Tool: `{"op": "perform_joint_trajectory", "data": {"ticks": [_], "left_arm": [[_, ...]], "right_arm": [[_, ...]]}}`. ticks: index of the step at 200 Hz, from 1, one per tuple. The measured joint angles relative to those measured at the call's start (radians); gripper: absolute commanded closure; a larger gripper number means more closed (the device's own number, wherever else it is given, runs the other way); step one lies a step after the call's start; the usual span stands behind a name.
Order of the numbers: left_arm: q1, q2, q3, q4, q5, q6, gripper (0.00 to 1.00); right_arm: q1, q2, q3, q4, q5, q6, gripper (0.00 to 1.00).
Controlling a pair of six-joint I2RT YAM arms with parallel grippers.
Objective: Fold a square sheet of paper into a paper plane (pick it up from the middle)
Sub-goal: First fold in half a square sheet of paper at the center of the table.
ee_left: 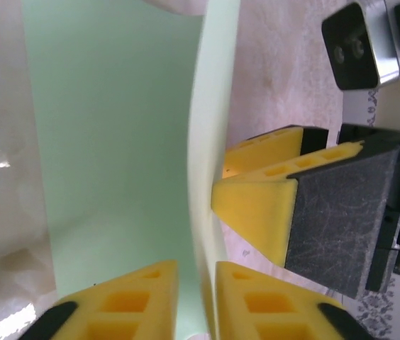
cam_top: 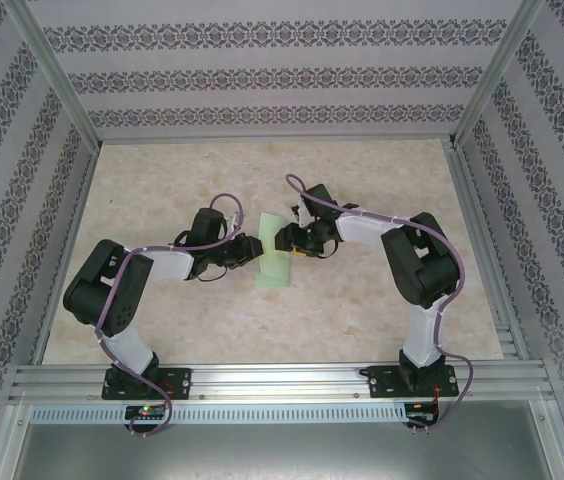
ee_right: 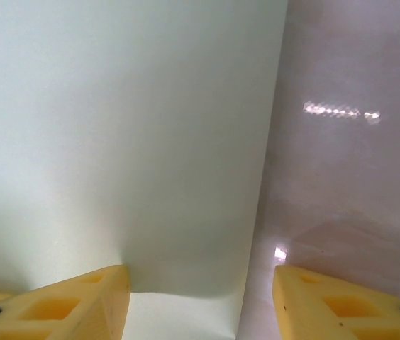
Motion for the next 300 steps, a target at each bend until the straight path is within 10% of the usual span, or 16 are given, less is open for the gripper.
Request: {"op": "perform_joint_trajectory", "data": {"ticks": [189, 300], "left_arm": [[-0.193, 0.089, 0.203, -0.074, -0.126, -0.01, 1.0], [-0.114, 0.05, 0.088, -0.165, -0.236, 0.022, 1.0]], "right_arm": [[-0.148, -0.284, -0.216, -0.005, 0.17, 0.042, 0.4], [0.017, -0.177, -0.135, -0.001, 0.087, 0.019, 0.33]]}}
